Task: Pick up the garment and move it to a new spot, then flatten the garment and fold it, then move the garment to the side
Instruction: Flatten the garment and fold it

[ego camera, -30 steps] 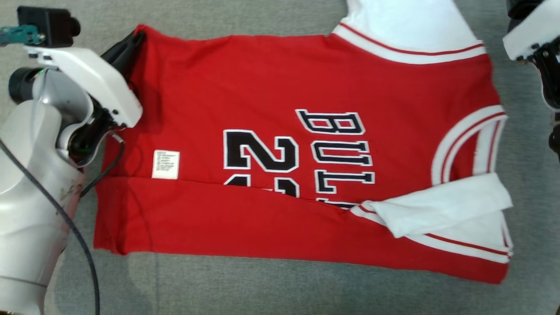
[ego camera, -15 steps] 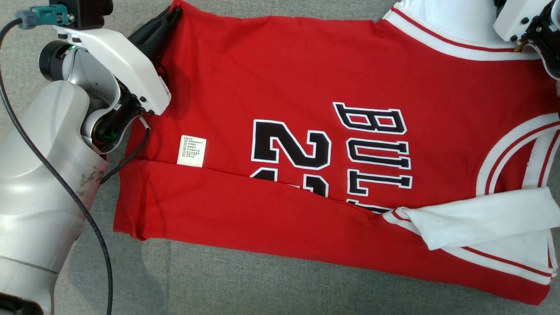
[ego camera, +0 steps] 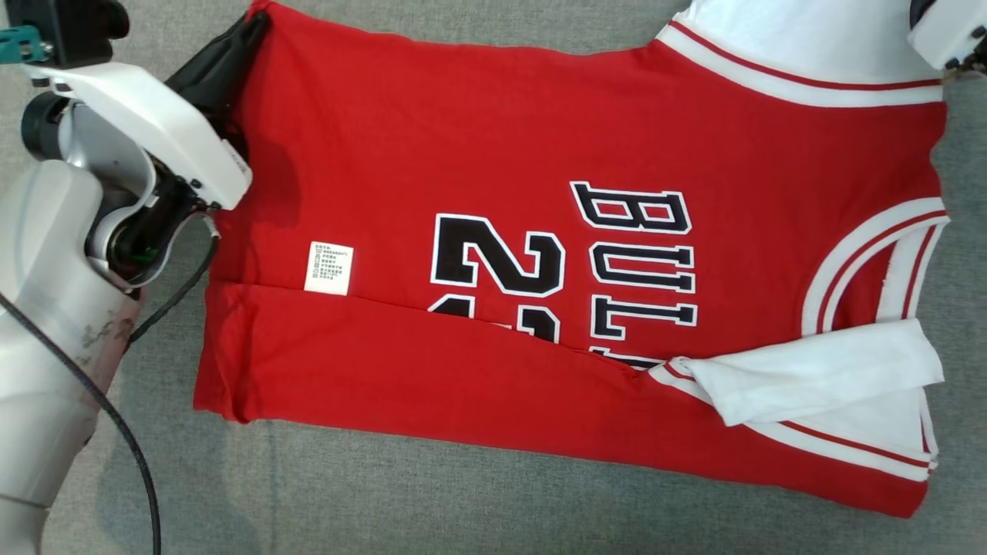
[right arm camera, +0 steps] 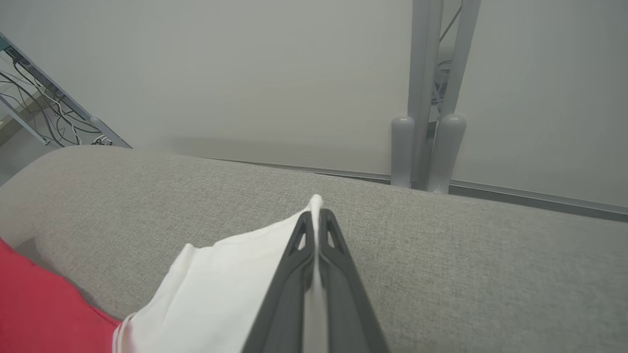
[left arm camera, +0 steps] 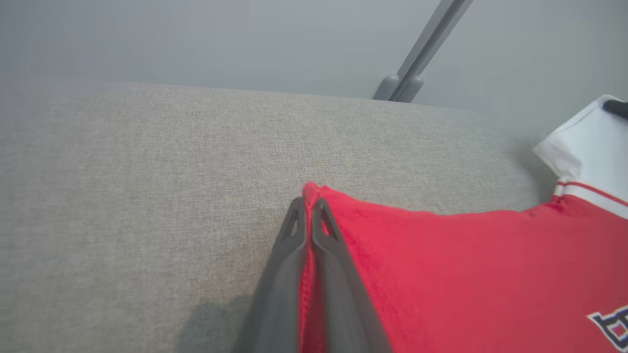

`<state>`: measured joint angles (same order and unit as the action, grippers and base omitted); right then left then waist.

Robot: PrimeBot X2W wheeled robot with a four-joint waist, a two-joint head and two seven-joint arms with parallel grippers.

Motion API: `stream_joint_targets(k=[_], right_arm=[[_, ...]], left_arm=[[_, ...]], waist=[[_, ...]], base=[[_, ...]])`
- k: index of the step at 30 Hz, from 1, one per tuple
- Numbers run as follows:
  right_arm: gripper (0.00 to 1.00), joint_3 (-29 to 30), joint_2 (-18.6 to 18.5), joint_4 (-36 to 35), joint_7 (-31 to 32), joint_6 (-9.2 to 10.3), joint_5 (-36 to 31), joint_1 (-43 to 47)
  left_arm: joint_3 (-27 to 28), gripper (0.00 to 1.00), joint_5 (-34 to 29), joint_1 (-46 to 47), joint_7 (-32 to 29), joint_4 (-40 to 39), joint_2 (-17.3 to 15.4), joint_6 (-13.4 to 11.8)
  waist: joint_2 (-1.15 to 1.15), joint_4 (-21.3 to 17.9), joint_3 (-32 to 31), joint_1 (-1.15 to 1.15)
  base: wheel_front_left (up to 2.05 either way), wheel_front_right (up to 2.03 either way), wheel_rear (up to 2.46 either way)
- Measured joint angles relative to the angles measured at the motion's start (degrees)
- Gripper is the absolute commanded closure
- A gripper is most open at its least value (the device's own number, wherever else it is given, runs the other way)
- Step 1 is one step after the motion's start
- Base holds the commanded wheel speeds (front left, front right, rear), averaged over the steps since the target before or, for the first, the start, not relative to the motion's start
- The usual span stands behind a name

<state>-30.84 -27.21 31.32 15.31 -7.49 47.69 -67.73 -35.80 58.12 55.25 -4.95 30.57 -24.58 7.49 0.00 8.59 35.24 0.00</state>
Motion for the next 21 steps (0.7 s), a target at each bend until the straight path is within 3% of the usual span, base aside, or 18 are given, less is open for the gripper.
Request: stream_joint_targets(k=[11,21], right_arm=[[1.0,0.38,-3.58,-9.61,0.3,0.0,3.91,6.63],[1.0,6.06,-6.64,-27.68,5.91,0.0,9.46,23.87]], left_arm=[[1.65,1.0,2.58,-5.07,-0.29,-6.84,-4.37,-0.77],[5.83,1.0,11.34,-18.51,-3.02,-22.09,-12.09,-1.96]], waist=[[0.0,-1.73,-2.51,0.0],[0.0,-4.01,-4.06,0.0]], base=[[0.0,0.0,0.0],[0.0,0.0,0.0]])
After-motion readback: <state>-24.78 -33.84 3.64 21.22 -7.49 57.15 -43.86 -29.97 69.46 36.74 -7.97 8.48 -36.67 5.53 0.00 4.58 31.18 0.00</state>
